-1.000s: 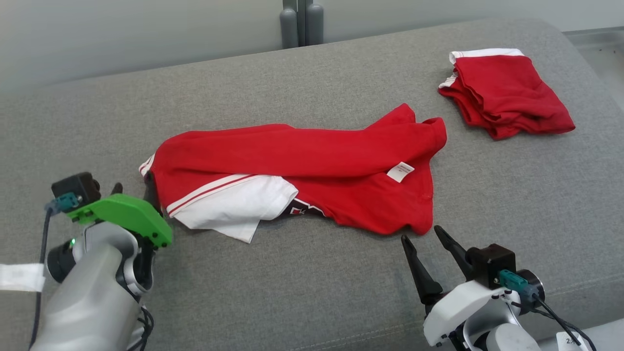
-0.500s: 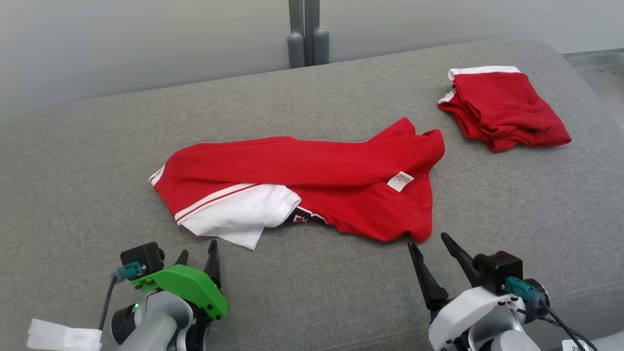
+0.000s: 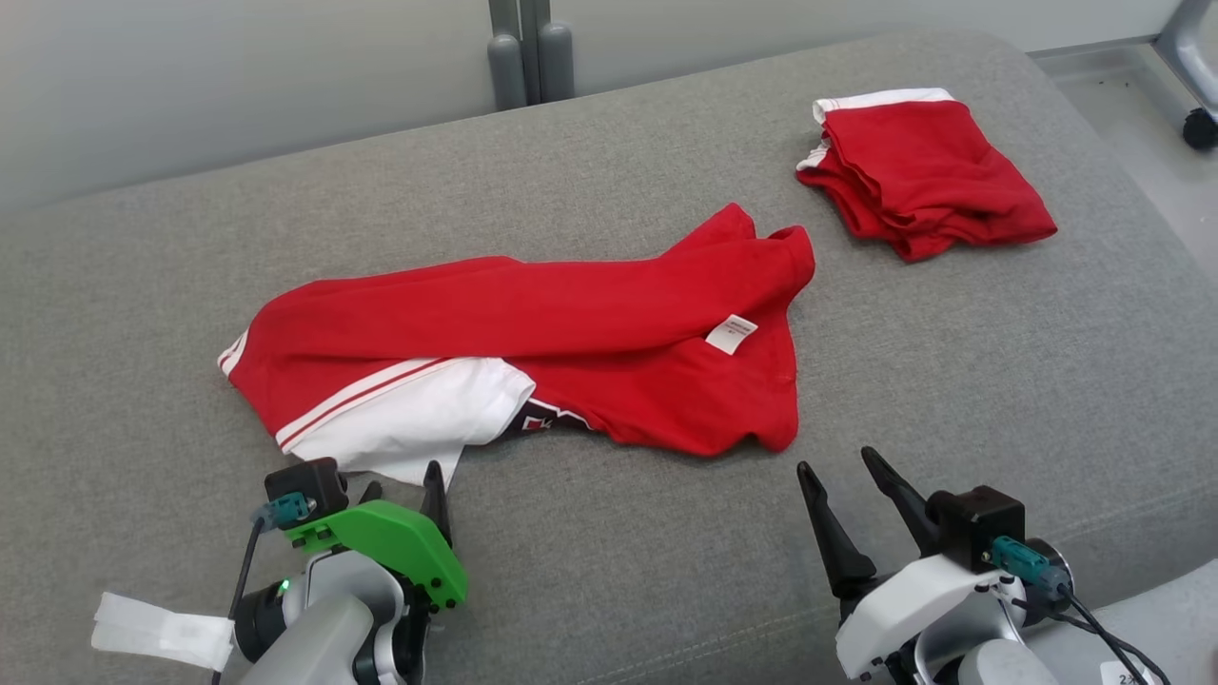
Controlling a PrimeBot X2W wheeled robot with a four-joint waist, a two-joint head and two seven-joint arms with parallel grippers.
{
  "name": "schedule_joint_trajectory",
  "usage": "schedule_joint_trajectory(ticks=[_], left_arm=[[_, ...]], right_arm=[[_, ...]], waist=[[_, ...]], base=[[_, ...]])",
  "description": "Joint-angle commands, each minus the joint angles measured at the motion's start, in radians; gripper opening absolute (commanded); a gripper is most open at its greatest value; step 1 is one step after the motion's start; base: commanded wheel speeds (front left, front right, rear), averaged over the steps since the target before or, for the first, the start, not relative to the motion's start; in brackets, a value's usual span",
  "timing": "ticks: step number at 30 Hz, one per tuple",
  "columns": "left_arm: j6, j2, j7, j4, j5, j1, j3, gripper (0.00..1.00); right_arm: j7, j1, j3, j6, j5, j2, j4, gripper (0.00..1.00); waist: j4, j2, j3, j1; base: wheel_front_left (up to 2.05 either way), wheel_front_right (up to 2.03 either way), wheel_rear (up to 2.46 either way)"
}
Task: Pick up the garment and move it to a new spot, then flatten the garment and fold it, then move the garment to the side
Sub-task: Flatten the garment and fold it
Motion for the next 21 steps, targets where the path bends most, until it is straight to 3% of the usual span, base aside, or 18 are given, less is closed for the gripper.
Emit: schedule_joint_trajectory(ticks=[1, 11, 12, 13, 14, 21], left_arm=[[0.01, 0.0, 0.006, 0.005, 0.006, -0.022, 0.001, 1.0], [0.063, 0.023, 0.018, 0.071, 0.068, -0.062, -0.045, 1.0], [0.064, 0.024, 0.023, 0.077, 0.075, -0.061, -0.053, 0.96], [0.062, 0.023, 0.021, 0.079, 0.078, -0.059, -0.057, 0.43], [0.061, 0.026, 0.016, 0.081, 0.087, -0.057, -0.063, 0.01], [0.047, 0.028, 0.033, 0.09, 0.111, -0.03, -0.112, 0.0]], right_arm=[[-0.01, -0.012, 0.0, -0.001, 0.006, 0.0, 0.001, 1.0], [-0.03, -0.023, -0.002, -0.001, 0.014, -0.001, 0.016, 1.0], [-0.033, -0.024, -0.004, -0.001, 0.015, -0.001, 0.018, 1.0], [-0.034, -0.023, -0.006, -0.001, 0.015, -0.001, 0.02, 1.0], [-0.036, -0.023, -0.009, -0.001, 0.015, -0.001, 0.022, 1.0], [-0.035, -0.024, -0.008, -0.001, 0.012, -0.001, 0.03, 1.0]], waist=[[-0.023, 0.0, 0.022, 0.0], [-0.051, 0.0, 0.059, 0.0], [-0.051, 0.0, 0.06, 0.0], [-0.049, 0.0, 0.061, 0.0], [-0.046, 0.0, 0.061, 0.0], [-0.008, 0.0, 0.046, 0.0]], base=[[0.0, 0.0, 0.0], [0.0, 0.0, 0.0], [0.0, 0.0, 0.0], [0.0, 0.0, 0.0], [0.0, 0.0, 0.0], [0.0, 0.0, 0.0]])
